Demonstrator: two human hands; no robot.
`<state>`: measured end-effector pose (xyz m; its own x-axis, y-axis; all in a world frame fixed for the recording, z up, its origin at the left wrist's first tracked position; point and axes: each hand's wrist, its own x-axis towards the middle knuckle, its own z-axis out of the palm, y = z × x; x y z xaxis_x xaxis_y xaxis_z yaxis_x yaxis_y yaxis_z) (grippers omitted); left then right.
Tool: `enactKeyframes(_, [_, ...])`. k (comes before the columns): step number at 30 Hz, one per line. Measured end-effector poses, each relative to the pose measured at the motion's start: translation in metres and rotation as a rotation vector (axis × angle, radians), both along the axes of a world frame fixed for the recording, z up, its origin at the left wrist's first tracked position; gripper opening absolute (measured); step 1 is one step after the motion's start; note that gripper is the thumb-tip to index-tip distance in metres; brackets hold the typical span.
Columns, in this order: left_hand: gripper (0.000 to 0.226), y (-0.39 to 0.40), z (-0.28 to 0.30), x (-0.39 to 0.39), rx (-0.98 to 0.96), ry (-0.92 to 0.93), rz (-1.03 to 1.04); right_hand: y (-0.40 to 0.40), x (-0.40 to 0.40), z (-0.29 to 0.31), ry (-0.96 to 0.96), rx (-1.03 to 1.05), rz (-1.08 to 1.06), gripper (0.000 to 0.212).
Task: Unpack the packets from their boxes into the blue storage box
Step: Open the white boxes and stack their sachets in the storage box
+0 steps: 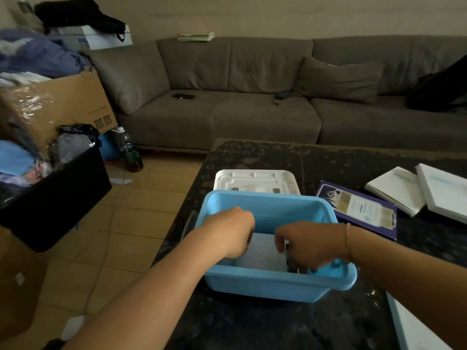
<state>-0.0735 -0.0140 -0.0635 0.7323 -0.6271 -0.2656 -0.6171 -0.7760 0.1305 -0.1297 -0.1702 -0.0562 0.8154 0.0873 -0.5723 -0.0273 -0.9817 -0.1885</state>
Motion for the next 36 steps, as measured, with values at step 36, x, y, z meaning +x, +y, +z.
enactKeyframes(36, [0.017, -0.138, -0.121, -0.147, -0.863, -0.403, -0.901, -0.153, -0.260, -0.050, -1.180, 0.610, -0.978, 0.026])
